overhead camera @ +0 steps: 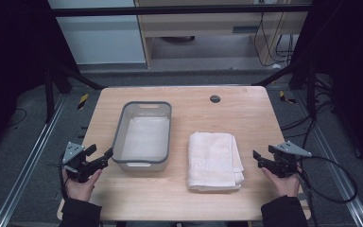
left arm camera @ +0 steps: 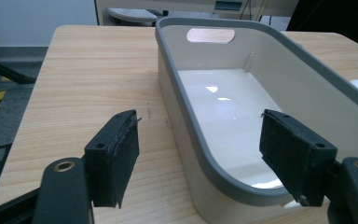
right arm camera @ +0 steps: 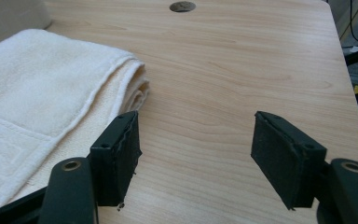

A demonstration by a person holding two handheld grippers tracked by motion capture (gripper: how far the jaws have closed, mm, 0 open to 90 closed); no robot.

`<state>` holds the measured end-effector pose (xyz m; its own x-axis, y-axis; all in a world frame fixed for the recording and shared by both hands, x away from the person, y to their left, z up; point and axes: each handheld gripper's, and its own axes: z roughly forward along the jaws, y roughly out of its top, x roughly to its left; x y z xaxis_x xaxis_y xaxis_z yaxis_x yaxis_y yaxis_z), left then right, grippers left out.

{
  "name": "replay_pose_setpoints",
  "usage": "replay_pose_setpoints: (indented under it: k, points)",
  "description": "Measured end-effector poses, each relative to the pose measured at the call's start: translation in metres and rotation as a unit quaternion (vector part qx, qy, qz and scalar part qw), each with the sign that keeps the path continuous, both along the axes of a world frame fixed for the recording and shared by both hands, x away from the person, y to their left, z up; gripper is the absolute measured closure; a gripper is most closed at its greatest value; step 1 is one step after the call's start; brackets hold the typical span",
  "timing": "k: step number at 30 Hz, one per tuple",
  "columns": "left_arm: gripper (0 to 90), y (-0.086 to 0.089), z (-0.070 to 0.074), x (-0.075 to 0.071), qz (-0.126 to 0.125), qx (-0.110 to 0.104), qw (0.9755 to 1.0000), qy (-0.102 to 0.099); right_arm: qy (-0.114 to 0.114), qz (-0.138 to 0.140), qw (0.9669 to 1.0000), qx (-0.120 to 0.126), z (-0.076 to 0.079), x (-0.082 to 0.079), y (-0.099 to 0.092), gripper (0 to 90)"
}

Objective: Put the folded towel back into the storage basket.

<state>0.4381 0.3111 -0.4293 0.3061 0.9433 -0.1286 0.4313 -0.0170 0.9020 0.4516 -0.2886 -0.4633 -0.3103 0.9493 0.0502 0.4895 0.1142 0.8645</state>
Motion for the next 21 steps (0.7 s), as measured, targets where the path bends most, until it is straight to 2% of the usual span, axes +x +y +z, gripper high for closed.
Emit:
replay_pose_setpoints:
  k: [11, 21]
  points:
    - [28.0, -0.011, 0.003, -0.002, -0.016, -0.005, 0.9999, -0.004, -0.003, 0.004, 1.0, 0.008, 0.004, -0.002, 0.002, 33.1]
    - [29.2, -0.027, 0.007, -0.005, -0.04, -0.009, 0.9991, -0.011, -0.016, 0.006, 0.9996, 0.021, 0.013, 0.0, 0.001, 35.5]
